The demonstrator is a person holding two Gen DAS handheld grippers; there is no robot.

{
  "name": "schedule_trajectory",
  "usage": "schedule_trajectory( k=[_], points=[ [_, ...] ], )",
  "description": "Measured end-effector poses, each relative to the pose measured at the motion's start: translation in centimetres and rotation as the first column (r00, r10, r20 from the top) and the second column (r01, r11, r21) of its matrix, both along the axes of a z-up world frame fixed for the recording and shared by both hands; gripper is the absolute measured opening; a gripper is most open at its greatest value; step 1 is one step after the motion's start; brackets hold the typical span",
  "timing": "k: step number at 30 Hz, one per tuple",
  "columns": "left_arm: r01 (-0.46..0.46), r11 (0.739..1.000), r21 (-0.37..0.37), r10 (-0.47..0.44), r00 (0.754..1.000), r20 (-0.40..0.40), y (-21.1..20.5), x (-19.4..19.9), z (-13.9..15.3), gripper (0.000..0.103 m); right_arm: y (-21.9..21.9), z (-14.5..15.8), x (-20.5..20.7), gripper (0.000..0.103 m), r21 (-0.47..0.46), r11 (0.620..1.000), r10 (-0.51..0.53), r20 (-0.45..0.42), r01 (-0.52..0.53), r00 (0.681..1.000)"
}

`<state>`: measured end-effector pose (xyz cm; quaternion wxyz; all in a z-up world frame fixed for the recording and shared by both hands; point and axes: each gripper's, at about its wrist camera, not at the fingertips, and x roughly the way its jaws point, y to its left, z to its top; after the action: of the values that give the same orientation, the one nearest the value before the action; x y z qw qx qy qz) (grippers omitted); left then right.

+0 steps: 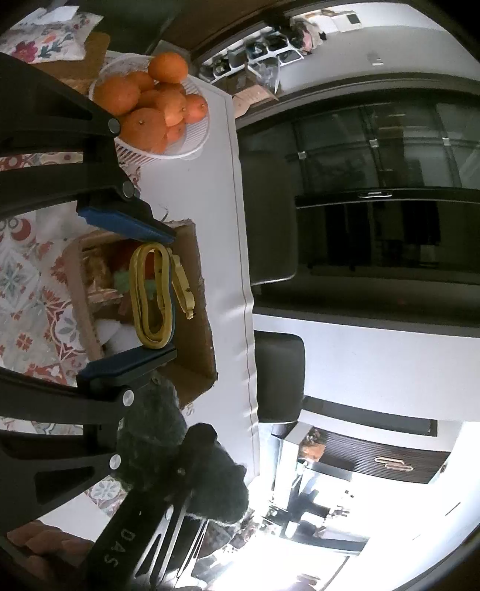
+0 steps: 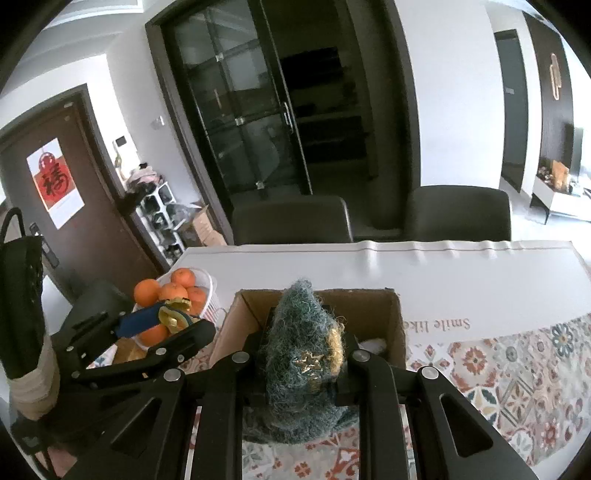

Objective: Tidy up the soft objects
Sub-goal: 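Carry the strap with left gripper while right gripper carries the glove over the box, then open left gripper over the box while right gripper releases the glove inside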

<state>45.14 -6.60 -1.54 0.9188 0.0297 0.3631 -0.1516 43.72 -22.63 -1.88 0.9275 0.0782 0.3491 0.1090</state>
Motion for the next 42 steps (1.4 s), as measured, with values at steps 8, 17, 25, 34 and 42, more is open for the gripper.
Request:
schedule_trajectory(
  k=[8, 17, 25, 34, 42],
  points=[
    [-0.008, 1.000, 0.030, 0.010, 0.998, -0.063, -0.2, 3.6, -1.5, 0.055, 0.2, -2.0, 4.0, 0.021, -0.008, 1.000, 0.026, -0.084, -0.027, 0.996],
    [-0.010, 0.999, 0.038, 0.017, 0.984, -0.176, -0.7, 6.9, -4.8, 0.055, 0.3, -5.2, 7.7, 0.021, -0.003, 0.999, 0.050, -0.198, -0.051, 0.979],
    [-0.013, 0.999, 0.034, 0.021, 0.968, -0.251, -1.3, 8.8, -7.4, 0.057, -0.2, -8.6, 10.4, 0.027, 0.043, 0.998, 0.052, -0.303, -0.041, 0.952],
    [-0.018, 0.999, 0.051, 0.031, 0.963, -0.266, -1.3, 9.0, -8.2, 0.078, -1.0, -10.1, 11.0, 0.051, 0.040, 0.999, 0.018, -0.370, -0.004, 0.929],
    [-0.047, 0.996, 0.077, 0.063, 0.971, -0.229, -0.7, 7.9, -6.8, 0.082, -1.0, -8.2, 10.4, 0.073, -0.009, 1.000, -0.012, -0.310, 0.009, 0.951]
  ],
)
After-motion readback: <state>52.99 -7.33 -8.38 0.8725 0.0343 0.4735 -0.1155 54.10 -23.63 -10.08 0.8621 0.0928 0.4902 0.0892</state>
